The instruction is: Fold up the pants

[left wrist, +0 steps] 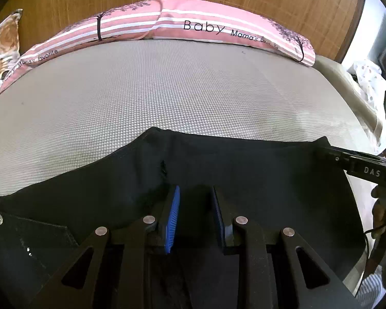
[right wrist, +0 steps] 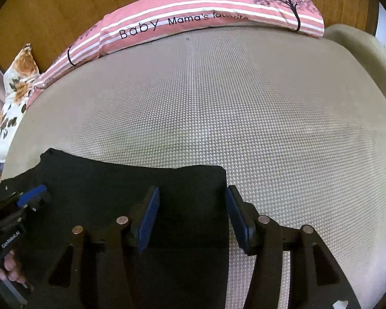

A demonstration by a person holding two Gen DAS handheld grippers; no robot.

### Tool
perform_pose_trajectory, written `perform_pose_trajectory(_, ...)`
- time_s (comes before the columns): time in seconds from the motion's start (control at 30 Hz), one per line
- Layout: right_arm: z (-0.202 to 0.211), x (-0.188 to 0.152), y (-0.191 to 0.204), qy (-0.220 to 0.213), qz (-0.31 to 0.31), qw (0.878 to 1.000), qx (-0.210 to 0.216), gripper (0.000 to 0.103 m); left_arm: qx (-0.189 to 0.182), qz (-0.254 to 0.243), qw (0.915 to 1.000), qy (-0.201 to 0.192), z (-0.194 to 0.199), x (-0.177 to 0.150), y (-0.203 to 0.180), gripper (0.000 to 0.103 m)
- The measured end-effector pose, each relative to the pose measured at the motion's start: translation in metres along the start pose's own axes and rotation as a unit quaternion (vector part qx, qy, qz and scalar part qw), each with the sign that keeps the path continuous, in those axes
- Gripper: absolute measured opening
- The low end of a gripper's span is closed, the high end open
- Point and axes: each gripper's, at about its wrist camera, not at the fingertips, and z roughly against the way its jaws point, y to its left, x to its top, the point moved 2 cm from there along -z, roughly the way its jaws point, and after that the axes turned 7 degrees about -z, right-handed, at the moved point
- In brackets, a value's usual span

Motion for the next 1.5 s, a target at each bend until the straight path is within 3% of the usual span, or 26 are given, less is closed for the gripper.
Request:
perform_pose_trajectory(0.13,0.019,-0.011,0.006,-0.016,0.013,1.000,-0.006,0.050,0.024,-0.020,0.9995,0.005,0.011,-0.012,-0.008,0.032)
perform_pose_trajectory(0.37,0.050,-0.044,0.024,-0.034,0.043,0.998,0.001,0.050,0.033,-0.051,0.9981,0.005,0.038,-0.046,-0.023,0.035)
perform_pose_trajectory(0.83,0.064,-0.109,0.036,0.006,0.044,0.999,0.021,0.050,0.030,-0.054,0.9978,0.025,0.060,-0.096,-0.033,0.035)
perform_pose_trajectory(1.2,0.055,-0.136,0.050,-0.007,0.113,0.993,-0.039,0.053,0.031,-0.037,0.9983,0.032,0.056,-0.108,-0.028,0.039)
perform_pose_trajectory(1.3,0.056,-0.135,0.048,-0.006,0.108,0.994,-0.034,0.053,0.017,-0.014,0.9994,0.026,0.061,-0.108,-0.020,0.040)
perform_pose_trajectory(1.5,0.054,-0.135,0.052,-0.008,0.111,0.993,-0.042,0.057,-0.007,0.093,0.9954,-0.022,0.105,-0.117,0.031,0.043)
